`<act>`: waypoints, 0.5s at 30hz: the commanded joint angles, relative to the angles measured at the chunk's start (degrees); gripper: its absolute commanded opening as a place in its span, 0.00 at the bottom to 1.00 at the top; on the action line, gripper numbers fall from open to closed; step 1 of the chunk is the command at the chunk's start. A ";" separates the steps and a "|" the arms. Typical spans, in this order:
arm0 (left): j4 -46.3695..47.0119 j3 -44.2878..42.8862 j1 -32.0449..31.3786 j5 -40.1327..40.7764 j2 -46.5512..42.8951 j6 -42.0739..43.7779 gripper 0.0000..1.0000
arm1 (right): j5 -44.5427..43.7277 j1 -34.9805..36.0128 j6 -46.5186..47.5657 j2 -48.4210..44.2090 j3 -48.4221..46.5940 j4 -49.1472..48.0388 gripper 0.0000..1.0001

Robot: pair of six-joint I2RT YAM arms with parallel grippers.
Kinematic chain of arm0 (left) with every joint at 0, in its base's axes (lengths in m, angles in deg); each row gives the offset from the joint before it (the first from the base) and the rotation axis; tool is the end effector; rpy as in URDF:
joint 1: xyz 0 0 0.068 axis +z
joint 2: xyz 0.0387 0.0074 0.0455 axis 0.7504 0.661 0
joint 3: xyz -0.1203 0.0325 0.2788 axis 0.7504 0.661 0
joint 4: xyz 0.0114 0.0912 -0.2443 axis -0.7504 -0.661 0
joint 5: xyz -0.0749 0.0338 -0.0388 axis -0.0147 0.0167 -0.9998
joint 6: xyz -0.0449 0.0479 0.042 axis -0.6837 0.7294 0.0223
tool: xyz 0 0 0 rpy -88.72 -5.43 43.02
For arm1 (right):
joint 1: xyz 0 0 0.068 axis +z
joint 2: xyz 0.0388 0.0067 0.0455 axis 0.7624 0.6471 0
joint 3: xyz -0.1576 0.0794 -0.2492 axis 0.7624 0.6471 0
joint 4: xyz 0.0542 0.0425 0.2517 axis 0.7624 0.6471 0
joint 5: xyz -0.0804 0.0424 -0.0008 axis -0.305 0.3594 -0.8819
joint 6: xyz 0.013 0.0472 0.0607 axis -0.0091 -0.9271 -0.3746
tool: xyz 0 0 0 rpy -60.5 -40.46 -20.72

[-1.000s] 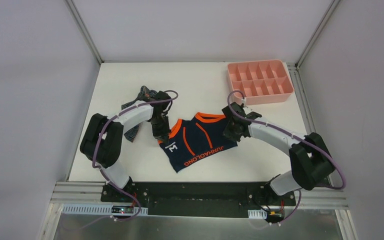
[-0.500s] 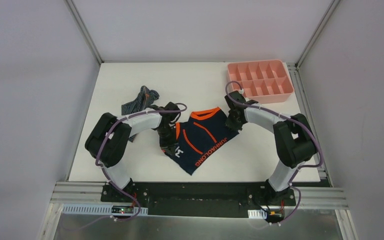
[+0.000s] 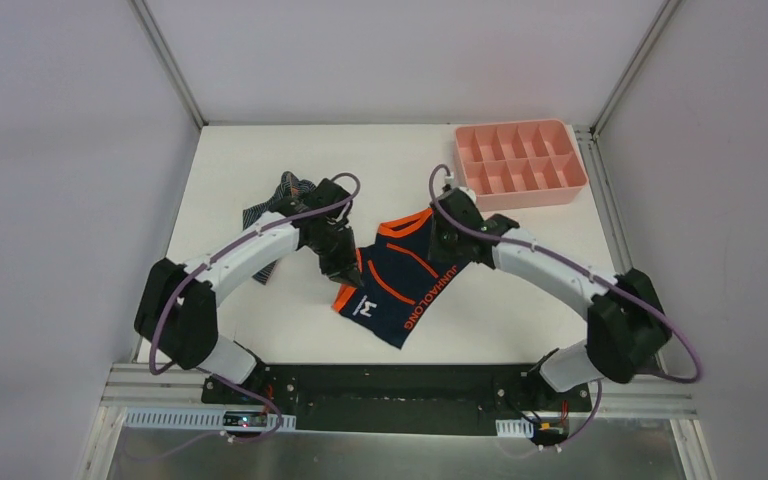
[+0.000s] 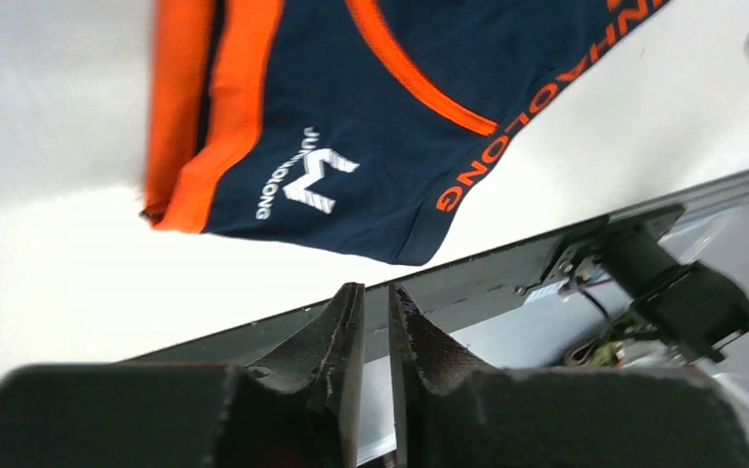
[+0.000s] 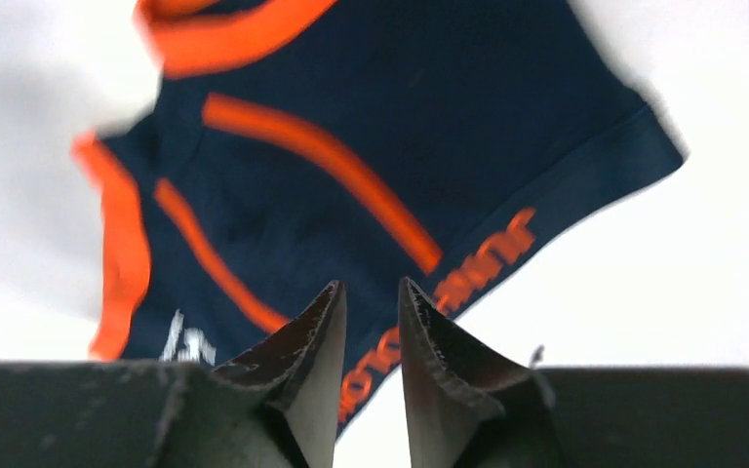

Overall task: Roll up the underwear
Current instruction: Flatten out the underwear at the center of the board.

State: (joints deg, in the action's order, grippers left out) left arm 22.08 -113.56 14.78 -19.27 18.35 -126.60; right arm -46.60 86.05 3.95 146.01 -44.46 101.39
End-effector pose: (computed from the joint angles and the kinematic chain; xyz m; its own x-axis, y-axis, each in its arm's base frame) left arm 0.2506 -0.1966 0.2500 -0.9900 -0.0879 -0.1100 -0.0158 0.8459 -0.5332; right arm 0.2875 0.1986 0.2492 -0.7759 -0.0796 -0.6258 -0.2104 0.9678 0.1378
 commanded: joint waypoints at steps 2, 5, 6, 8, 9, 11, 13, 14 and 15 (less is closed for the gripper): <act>-4.53 9.76 5.89 3.52 -7.52 -7.60 0.25 | -4.44 15.56 1.42 -12.24 8.91 -1.53 0.34; -4.57 14.60 8.56 4.25 -10.76 -10.56 0.30 | -9.69 25.00 2.42 -13.72 10.96 -1.77 0.37; -4.58 15.80 8.93 4.69 -11.08 -11.32 0.32 | -10.84 27.40 2.55 -13.37 11.05 -1.61 0.37; -4.37 17.25 9.23 5.54 -10.68 -11.87 0.35 | -12.41 31.84 2.52 -11.80 10.91 -1.32 0.38; -4.13 17.74 9.23 6.31 -10.24 -11.69 0.40 | -13.07 33.93 2.44 -10.80 10.51 -1.00 0.39; -2.98 18.54 9.45 7.08 -9.24 -11.24 0.44 | -13.89 37.73 2.10 -8.33 9.37 -0.74 0.40; -1.69 18.50 9.41 7.33 -8.96 -11.01 0.45 | -14.05 40.11 1.71 -6.14 8.59 -1.25 0.41; -0.91 18.58 9.41 7.88 -8.92 -11.00 0.45 | -14.06 40.99 1.47 -5.12 8.37 -1.68 0.41; -0.18 18.66 9.52 8.32 -8.68 -10.95 0.45 | -14.06 41.79 1.24 -4.16 8.17 -2.21 0.42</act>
State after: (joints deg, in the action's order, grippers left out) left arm 19.68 -95.20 23.96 -13.89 9.33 -136.55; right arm -57.29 124.48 5.61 138.43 -34.06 100.30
